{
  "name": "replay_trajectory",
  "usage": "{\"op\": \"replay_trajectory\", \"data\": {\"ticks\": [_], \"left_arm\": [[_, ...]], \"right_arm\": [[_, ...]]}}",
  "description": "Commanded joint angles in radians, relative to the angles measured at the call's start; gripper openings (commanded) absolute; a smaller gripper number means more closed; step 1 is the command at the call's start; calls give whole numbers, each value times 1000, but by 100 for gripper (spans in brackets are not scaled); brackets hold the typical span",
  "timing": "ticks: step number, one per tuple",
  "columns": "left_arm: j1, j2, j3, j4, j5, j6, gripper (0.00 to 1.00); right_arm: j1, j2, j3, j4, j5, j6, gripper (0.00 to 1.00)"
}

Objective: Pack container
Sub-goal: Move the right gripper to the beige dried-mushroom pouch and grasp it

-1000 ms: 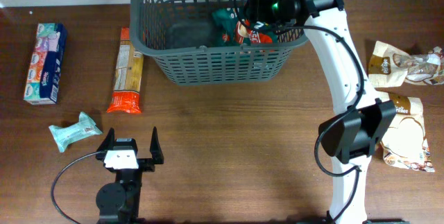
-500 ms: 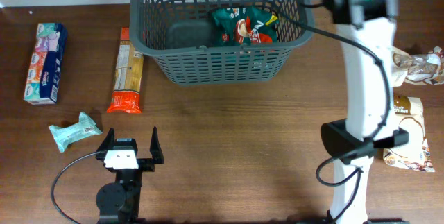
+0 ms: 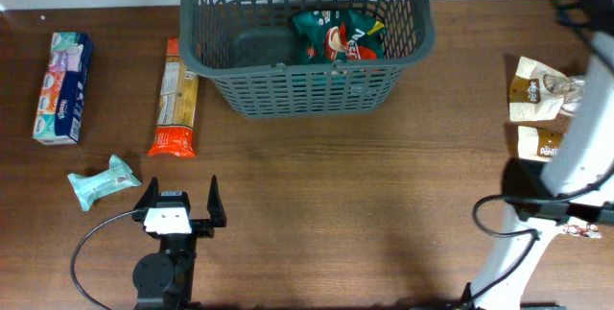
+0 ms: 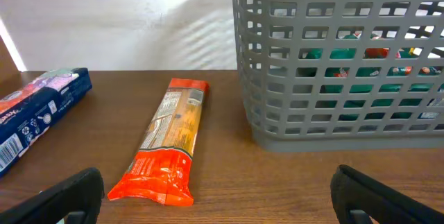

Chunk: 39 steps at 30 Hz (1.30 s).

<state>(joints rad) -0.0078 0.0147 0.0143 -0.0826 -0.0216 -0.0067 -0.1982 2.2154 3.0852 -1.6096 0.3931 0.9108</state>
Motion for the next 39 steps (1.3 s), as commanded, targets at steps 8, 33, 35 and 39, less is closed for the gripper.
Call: {"op": "replay_trajectory", "data": {"ticks": [8, 33, 35, 39], "left_arm": [[2, -10, -5, -1, 11, 16, 99], [2, -10, -5, -1, 11, 16, 99], [2, -10, -5, -1, 11, 16, 99], [2, -10, -5, -1, 11, 16, 99]], "right_arm": [[-170, -2, -338, 58, -199, 418, 99], [-295, 22, -728, 475, -225, 261, 99], [-311, 35, -728, 466, -235, 283, 99], [-327, 71, -728, 473, -280, 283, 99]]}}
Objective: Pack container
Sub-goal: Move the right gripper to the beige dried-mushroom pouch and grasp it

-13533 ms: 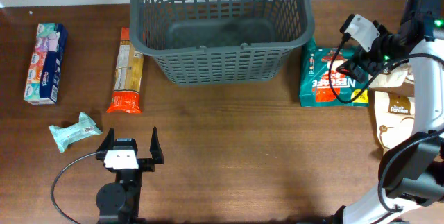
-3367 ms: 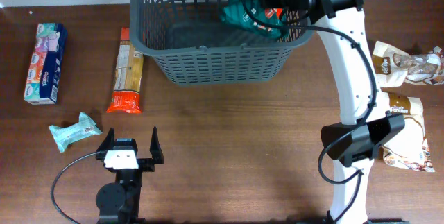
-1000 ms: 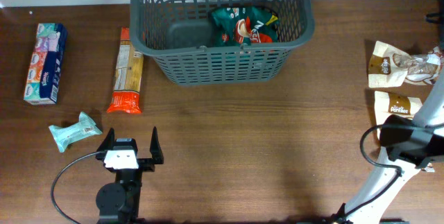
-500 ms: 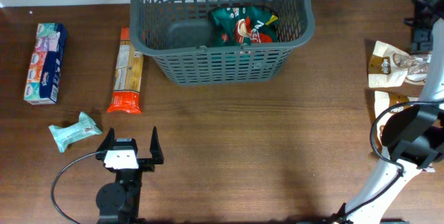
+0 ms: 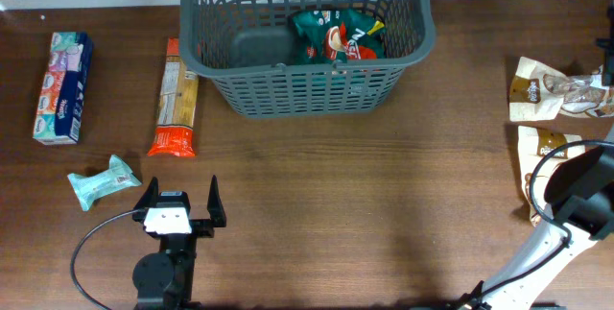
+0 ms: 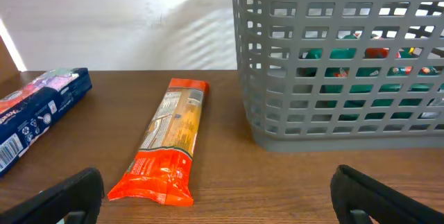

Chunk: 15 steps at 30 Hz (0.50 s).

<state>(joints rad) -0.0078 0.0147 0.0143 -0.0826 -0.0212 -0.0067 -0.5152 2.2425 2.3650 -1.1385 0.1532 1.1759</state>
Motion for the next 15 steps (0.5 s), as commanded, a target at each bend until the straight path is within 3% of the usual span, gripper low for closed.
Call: {"op": "replay_trajectory", "data": {"ticks": [1, 15], "left_arm": [[2, -10, -5, -1, 11, 16, 99], [2, -10, -5, -1, 11, 16, 99]], "right_arm": [[-10, 56, -8, 3, -46, 18, 99], [-7, 155, -8, -22, -63, 106, 99]]}}
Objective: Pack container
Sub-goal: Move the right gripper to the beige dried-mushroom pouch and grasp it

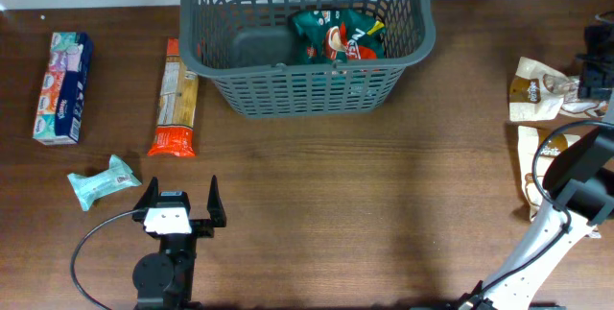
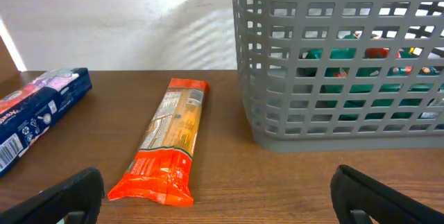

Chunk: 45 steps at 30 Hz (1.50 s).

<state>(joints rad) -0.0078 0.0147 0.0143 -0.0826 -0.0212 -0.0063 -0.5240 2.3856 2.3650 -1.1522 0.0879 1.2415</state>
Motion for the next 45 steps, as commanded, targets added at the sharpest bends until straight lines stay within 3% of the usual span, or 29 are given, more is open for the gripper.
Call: {"op": "replay_trajectory", "data": {"ticks": [1, 5, 17, 25, 45], "left_arm": [[2, -10, -5, -1, 11, 15, 99], [2, -10, -5, -1, 11, 15, 99], [2, -10, -5, -1, 11, 15, 99], [2, -10, -5, -1, 11, 15, 99], [2, -10, -5, -1, 11, 15, 99]], "right_arm": [[2, 12, -8, -25, 16, 70, 99], [-2, 13, -8, -79, 47, 152, 99], [-22, 76, -8, -79, 52, 151, 99], [-34, 119, -8, -15, 48, 29, 99], [-33, 126, -9, 18, 111, -60, 99]]}}
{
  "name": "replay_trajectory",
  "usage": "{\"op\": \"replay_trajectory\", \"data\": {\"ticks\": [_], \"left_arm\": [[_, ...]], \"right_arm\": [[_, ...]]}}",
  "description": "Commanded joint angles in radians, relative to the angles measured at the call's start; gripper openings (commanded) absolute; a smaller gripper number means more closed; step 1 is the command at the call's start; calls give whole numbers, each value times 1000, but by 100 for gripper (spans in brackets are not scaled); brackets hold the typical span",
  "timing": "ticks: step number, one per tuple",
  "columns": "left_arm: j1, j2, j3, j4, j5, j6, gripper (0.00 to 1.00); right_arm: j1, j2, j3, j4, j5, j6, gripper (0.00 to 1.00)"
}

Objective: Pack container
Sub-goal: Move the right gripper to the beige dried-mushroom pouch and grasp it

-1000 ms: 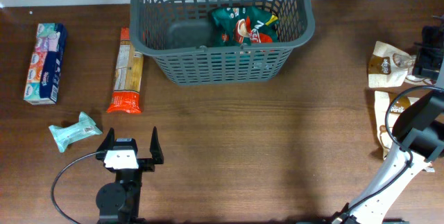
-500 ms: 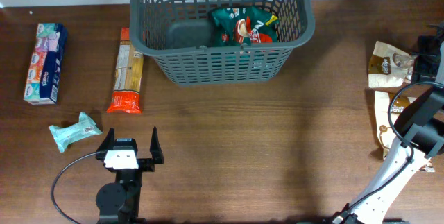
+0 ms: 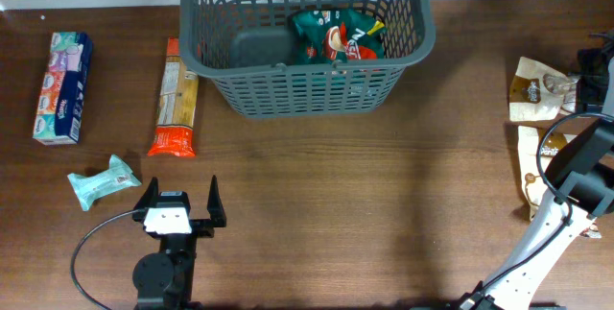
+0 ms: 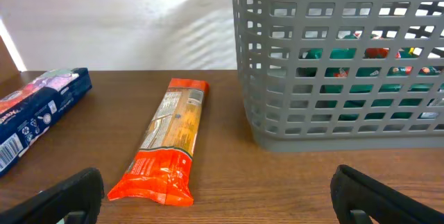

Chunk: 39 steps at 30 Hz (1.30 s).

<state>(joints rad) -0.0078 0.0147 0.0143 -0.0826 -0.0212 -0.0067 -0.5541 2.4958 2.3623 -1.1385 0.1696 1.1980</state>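
Observation:
A grey mesh basket (image 3: 307,89) stands at the back centre, with a green snack bag (image 3: 336,34) and a dark item (image 3: 254,46) inside. Left of it lie an orange pasta packet (image 3: 176,99), a blue tissue box (image 3: 62,87) and a teal wipes pack (image 3: 104,179). My left gripper (image 3: 181,190) rests open on the table in front of the pasta packet (image 4: 166,141), nothing between its fingers (image 4: 69,196). Brown snack packets (image 3: 535,89) lie at the far right. My right gripper (image 3: 595,62) is at the frame edge beside them; its jaws do not show.
The basket wall (image 4: 333,113) fills the right of the left wrist view, and the tissue box (image 4: 35,116) lies at its left. A second brown packet (image 3: 537,147) lies nearer, partly under the right arm. A black cable loops by the left arm's base.
The right arm's end at the far right edge has shifted slightly toward the back beside the brown packets. The left gripper and all items on the left are unchanged.
At first the right arm stood tall over the right side, its end near the back right corner. Then it was lower, its end at the right edge by the brown packets, and it has stayed there with small shifts. The left gripper rested open throughout.

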Motion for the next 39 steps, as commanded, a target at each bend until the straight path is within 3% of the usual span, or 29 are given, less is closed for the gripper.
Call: {"op": "replay_trajectory", "data": {"ticks": [1, 22, 23, 26, 29, 32, 39], "left_arm": [[2, -10, -5, -1, 11, 16, 99], [2, -10, -5, -1, 11, 16, 99], [2, -10, -5, -1, 11, 16, 99], [2, -10, -5, -1, 11, 16, 99], [2, -10, -5, -1, 11, 16, 99], [2, -10, -5, -1, 11, 16, 99], [2, -10, -5, -1, 11, 16, 99]], "right_arm": [[-3, 18, -6, 6, 29, -16, 99], [-3, 98, -8, 47, -29, -65, 99], [-3, 98, -8, 47, -28, -65, 96], [-3, 98, -8, 43, -31, -65, 50], [-3, 98, -8, 43, -47, -65, 17], [-3, 98, -8, 43, -68, -65, 4], [5, 98, -7, 44, -117, -104, 4]]}}
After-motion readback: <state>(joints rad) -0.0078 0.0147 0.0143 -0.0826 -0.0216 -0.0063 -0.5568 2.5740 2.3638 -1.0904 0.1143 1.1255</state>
